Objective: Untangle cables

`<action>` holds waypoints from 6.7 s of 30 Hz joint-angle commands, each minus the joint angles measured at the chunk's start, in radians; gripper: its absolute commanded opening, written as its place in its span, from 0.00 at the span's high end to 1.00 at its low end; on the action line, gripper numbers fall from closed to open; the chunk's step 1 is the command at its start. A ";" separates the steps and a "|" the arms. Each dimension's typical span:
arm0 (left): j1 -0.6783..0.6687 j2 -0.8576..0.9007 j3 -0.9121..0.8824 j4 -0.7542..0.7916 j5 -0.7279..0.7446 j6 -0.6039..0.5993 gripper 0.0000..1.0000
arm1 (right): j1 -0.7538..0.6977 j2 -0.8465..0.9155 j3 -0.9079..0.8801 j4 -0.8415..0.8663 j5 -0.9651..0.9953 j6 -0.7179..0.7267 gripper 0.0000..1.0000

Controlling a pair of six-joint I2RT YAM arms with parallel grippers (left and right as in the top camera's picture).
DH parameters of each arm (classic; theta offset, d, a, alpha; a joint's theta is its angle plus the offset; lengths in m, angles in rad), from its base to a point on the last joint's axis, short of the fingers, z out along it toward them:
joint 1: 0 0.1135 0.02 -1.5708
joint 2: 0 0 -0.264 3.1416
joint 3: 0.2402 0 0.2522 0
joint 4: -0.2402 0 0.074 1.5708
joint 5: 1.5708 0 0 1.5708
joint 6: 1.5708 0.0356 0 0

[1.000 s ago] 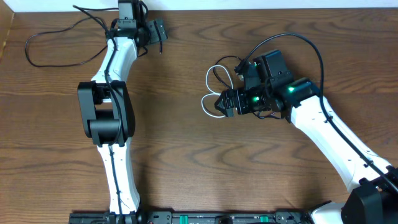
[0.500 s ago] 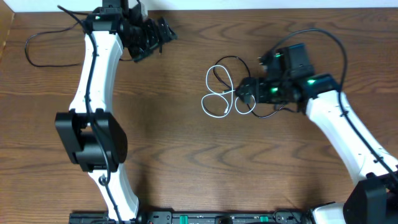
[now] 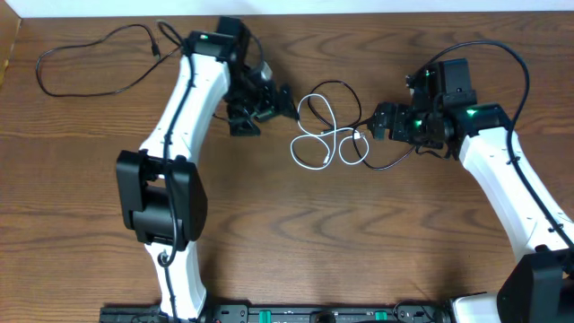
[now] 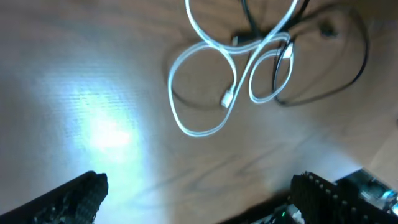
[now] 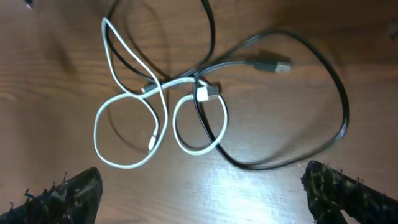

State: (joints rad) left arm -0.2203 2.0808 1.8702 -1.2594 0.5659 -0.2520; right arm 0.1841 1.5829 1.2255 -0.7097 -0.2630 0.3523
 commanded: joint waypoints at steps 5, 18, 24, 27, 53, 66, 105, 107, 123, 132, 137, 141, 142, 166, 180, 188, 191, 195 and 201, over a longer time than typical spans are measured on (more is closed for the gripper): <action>-0.003 -0.077 -0.001 -0.077 -0.077 0.003 0.01 | 0.078 0.032 -0.008 0.047 0.018 -0.060 0.01; -0.018 -0.499 -0.093 -0.189 -0.381 -0.072 0.01 | 0.035 0.089 0.071 0.106 -0.095 -0.077 0.01; -0.018 -0.520 -0.261 -0.121 -0.380 -0.129 0.01 | 0.050 0.258 0.224 0.038 -0.317 -0.190 0.02; -0.018 -0.519 -0.306 -0.112 -0.372 -0.177 0.01 | 0.073 0.410 0.415 -0.092 -0.279 -0.254 0.06; -0.018 -0.519 -0.310 -0.066 -0.372 -0.177 0.01 | 0.142 0.724 0.603 0.047 -0.223 -0.173 0.99; -0.019 -0.519 -0.310 -0.069 -0.372 -0.192 0.01 | 0.121 0.439 0.767 -0.159 -0.248 -0.158 0.99; 0.100 -0.519 -0.311 -0.041 -0.366 -0.322 0.00 | 0.116 -0.087 0.769 0.294 -0.589 -0.113 0.99; 0.100 -0.519 -0.311 -0.041 -0.366 -0.317 0.00 | 0.113 -0.112 0.769 0.324 -0.584 -0.166 0.99; 0.100 -0.519 -0.311 -0.053 -0.369 -0.303 0.00 | 0.095 -0.079 0.769 -0.028 -0.137 -0.095 0.99; 0.100 -0.519 -0.311 -0.070 -0.369 -0.303 0.00 | -0.087 -0.088 0.769 0.003 0.140 0.193 0.99; 0.100 -0.519 -0.311 -0.066 -0.369 -0.303 0.00 | -0.079 -0.024 0.769 -0.100 0.020 0.072 0.99; 0.100 -0.519 -0.311 -0.063 -0.369 -0.303 0.00 | -0.073 0.034 0.769 0.002 -0.663 -0.301 0.99; 0.100 -0.519 -0.311 -0.064 -0.369 -0.303 0.00 | -0.073 0.045 0.769 0.040 -0.779 -0.332 0.99; 0.256 -0.519 -0.311 0.102 0.232 -0.049 0.00 | -0.021 0.064 0.769 0.021 -1.065 -0.073 0.99; 0.199 -0.520 -0.311 0.372 0.575 0.479 0.00 | 0.085 0.064 0.769 -0.013 -1.087 -0.103 0.99; 0.153 -0.520 -0.311 0.469 0.575 0.408 0.33 | 0.111 0.064 0.769 0.013 -1.083 -0.106 0.99; 0.116 -0.520 -0.311 0.470 0.575 0.409 0.20 | 0.111 0.064 0.769 0.041 -1.083 -0.085 0.99; 0.066 -0.520 -0.311 0.509 0.575 0.409 0.20 | 0.111 0.064 0.769 0.089 -1.082 -0.029 0.99; 0.014 -0.520 -0.311 0.581 0.576 0.409 0.20 | 0.111 0.064 0.769 0.119 -1.063 0.025 0.99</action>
State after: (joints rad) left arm -0.1875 1.5654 1.5581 -0.7006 1.1240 0.1539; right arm 0.2905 1.6611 1.9865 -0.5968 -1.3285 0.3283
